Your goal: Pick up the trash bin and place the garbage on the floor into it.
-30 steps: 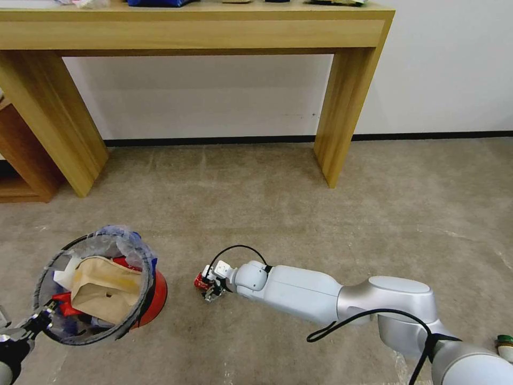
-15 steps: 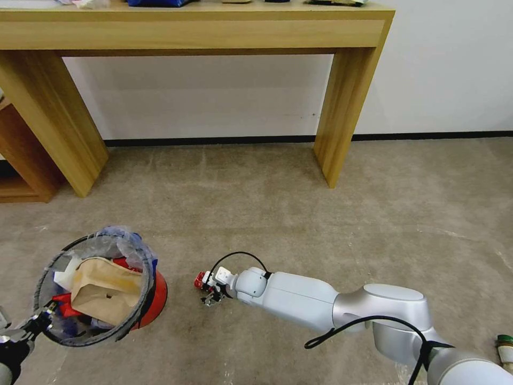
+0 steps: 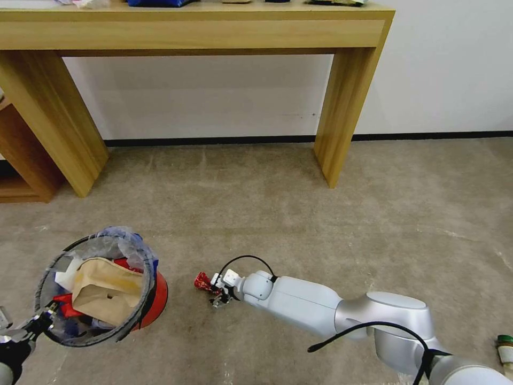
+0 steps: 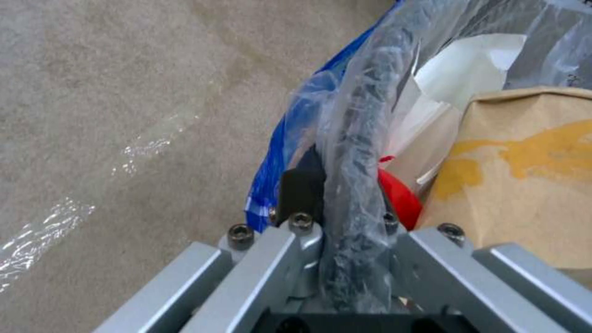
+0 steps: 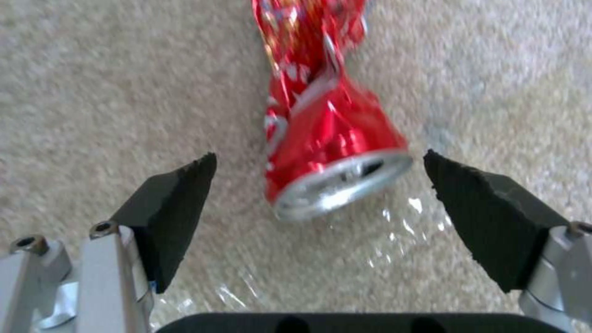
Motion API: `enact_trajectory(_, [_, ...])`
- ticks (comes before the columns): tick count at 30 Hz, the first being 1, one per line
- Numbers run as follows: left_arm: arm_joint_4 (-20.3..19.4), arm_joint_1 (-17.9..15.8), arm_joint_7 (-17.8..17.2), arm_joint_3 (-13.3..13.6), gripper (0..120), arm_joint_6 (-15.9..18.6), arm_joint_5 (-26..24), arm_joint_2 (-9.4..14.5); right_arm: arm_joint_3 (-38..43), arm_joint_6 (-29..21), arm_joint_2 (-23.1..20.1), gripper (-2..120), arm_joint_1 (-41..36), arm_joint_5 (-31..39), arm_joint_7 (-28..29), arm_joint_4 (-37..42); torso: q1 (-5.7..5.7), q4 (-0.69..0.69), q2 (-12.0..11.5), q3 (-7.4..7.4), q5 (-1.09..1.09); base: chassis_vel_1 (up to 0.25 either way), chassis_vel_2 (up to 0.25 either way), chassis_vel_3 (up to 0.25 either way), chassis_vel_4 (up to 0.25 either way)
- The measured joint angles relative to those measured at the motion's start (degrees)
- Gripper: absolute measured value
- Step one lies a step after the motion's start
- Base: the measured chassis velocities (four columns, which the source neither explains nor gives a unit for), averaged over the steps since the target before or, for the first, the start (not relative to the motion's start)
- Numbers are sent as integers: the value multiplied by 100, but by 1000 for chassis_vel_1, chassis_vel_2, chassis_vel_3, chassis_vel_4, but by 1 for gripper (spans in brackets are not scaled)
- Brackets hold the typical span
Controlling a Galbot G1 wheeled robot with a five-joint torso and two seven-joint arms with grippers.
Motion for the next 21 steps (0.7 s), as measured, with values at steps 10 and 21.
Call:
enact_trajectory(10, [-27, 23, 1, 3, 1, 0, -3, -26, 63, 153, 43, 72, -26, -105, -67, -169, 0, 1, 0, 0, 0, 0, 0, 0, 0])
enact_trajectory(21, [-10, -18, 10, 25, 1, 0, 21, -53, 69, 361, 147, 86, 49, -131, -92, -242, 0, 0, 0, 0, 0, 0, 0, 0, 0])
